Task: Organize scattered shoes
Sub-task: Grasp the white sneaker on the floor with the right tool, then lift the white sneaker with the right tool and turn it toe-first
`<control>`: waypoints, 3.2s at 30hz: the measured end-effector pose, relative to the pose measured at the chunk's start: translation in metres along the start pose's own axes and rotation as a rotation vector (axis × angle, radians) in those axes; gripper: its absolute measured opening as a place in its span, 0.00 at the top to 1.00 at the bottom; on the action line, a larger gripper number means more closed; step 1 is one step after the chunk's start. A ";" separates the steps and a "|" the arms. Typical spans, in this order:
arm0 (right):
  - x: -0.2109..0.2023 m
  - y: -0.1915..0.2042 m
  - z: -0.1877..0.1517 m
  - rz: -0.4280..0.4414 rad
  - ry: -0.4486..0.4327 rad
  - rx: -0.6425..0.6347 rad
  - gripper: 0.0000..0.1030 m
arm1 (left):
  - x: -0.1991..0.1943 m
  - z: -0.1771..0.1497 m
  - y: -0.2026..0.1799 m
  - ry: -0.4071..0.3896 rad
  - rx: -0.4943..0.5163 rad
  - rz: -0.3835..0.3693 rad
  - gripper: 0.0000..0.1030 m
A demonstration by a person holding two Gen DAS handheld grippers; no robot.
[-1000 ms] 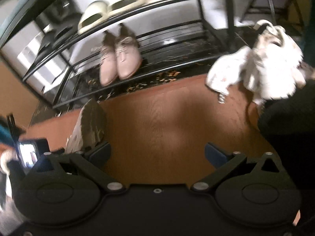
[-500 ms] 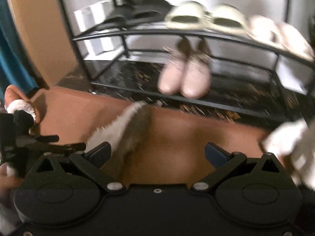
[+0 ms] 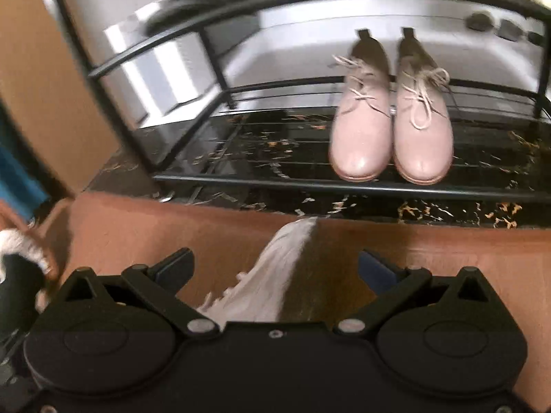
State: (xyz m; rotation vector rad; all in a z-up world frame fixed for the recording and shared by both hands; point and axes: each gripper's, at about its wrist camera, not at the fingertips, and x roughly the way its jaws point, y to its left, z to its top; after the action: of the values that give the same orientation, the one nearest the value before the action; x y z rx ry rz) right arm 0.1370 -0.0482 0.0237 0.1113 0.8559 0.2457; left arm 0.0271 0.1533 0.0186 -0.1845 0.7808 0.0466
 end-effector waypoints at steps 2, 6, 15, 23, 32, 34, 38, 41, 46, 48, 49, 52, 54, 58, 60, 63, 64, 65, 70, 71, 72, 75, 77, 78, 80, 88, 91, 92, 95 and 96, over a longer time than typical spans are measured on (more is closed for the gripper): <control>0.010 -0.001 0.003 -0.008 0.022 0.019 0.11 | 0.003 0.002 0.004 0.012 -0.052 -0.027 0.01; 0.026 -0.002 0.003 -0.023 0.073 0.031 0.26 | 0.003 -0.002 0.011 0.031 -0.093 -0.037 0.01; 0.014 -0.031 -0.023 -0.019 0.070 0.131 0.59 | 0.005 -0.006 0.013 0.018 -0.087 0.010 0.01; -0.018 -0.078 -0.048 -0.037 0.048 0.277 0.59 | 0.001 -0.006 0.017 0.015 -0.108 0.015 0.01; -0.040 -0.138 -0.081 -0.098 0.071 0.446 0.59 | -0.003 -0.007 0.005 0.010 -0.053 0.008 0.01; -0.039 -0.141 -0.083 -0.106 0.092 0.439 0.58 | -0.004 -0.009 0.003 0.004 -0.035 0.010 0.01; -0.041 -0.135 -0.075 -0.115 0.123 0.328 0.42 | -0.004 -0.011 0.002 0.007 -0.029 0.004 0.01; -0.045 -0.125 -0.067 -0.104 0.146 0.267 0.14 | -0.003 -0.011 0.001 0.013 -0.030 -0.009 0.01; -0.049 -0.106 -0.055 -0.081 0.190 0.186 0.05 | 0.002 -0.010 -0.003 0.022 -0.023 -0.027 0.01; -0.051 -0.098 -0.050 -0.072 0.207 0.154 0.04 | 0.002 -0.010 -0.003 0.022 -0.020 -0.031 0.01; -0.052 -0.094 -0.048 -0.068 0.216 0.137 0.04 | 0.001 -0.010 -0.004 0.020 -0.018 -0.034 0.01; -0.052 -0.082 -0.042 -0.056 0.233 0.100 0.04 | 0.001 -0.010 -0.004 0.017 -0.016 -0.037 0.01; -0.042 -0.072 -0.046 -0.063 0.229 0.091 0.04 | 0.001 -0.010 -0.003 0.018 -0.018 -0.037 0.01; -0.035 -0.068 -0.050 -0.108 0.238 0.245 0.08 | 0.000 -0.011 0.000 0.019 -0.030 -0.036 0.01; -0.033 -0.068 -0.052 -0.130 0.238 0.338 0.30 | -0.001 -0.010 0.001 0.015 -0.039 -0.037 0.01; -0.029 -0.067 -0.054 -0.162 0.239 0.479 0.39 | -0.001 -0.009 0.002 0.011 -0.049 -0.042 0.01; -0.028 -0.066 -0.055 -0.173 0.239 0.526 0.41 | -0.002 -0.009 0.001 0.011 -0.048 -0.045 0.01; -0.028 -0.067 -0.055 -0.179 0.238 0.550 0.42 | -0.002 -0.009 0.001 0.011 -0.046 -0.047 0.01; -0.036 -0.073 -0.056 -0.175 0.222 0.496 0.47 | -0.005 -0.010 0.000 0.000 -0.031 -0.048 0.01; -0.038 -0.074 -0.056 -0.174 0.218 0.486 0.47 | -0.005 -0.010 0.001 -0.001 -0.032 -0.049 0.01; -0.040 -0.075 -0.056 -0.173 0.215 0.475 0.47 | -0.005 -0.009 0.001 -0.001 -0.033 -0.049 0.01; -0.044 -0.078 -0.056 -0.171 0.205 0.443 0.40 | -0.005 -0.009 0.001 0.000 -0.032 -0.047 0.01; -0.048 -0.081 -0.056 -0.169 0.199 0.422 0.33 | -0.006 -0.009 0.002 -0.002 -0.033 -0.046 0.01; -0.049 -0.082 -0.056 -0.168 0.195 0.411 0.32 | -0.006 -0.009 0.002 -0.003 -0.036 -0.046 0.01; -0.052 -0.084 -0.056 -0.166 0.189 0.390 0.19 | -0.006 -0.009 0.003 -0.002 -0.042 -0.048 0.01; -0.066 -0.075 -0.042 -0.099 0.202 -0.057 0.08 | -0.007 -0.010 -0.002 -0.013 -0.030 -0.055 0.01; -0.073 -0.066 -0.047 -0.050 0.218 -0.278 0.06 | -0.008 -0.012 -0.008 -0.025 -0.025 -0.044 0.01; -0.074 -0.062 -0.051 -0.030 0.231 -0.323 0.06 | -0.007 -0.014 -0.011 -0.021 -0.013 -0.042 0.01; -0.067 -0.051 -0.068 0.026 0.306 -0.344 0.06 | -0.004 -0.017 -0.024 -0.002 0.049 -0.061 0.01; -0.062 -0.047 -0.075 0.002 0.330 -0.383 0.06 | -0.003 -0.017 -0.026 0.000 0.061 -0.065 0.01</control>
State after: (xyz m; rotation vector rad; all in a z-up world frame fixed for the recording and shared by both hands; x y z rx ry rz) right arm 0.0492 -0.1098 0.0106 -0.2939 1.1204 0.4331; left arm 0.0155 0.1246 0.0129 -0.1518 0.7745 -0.0384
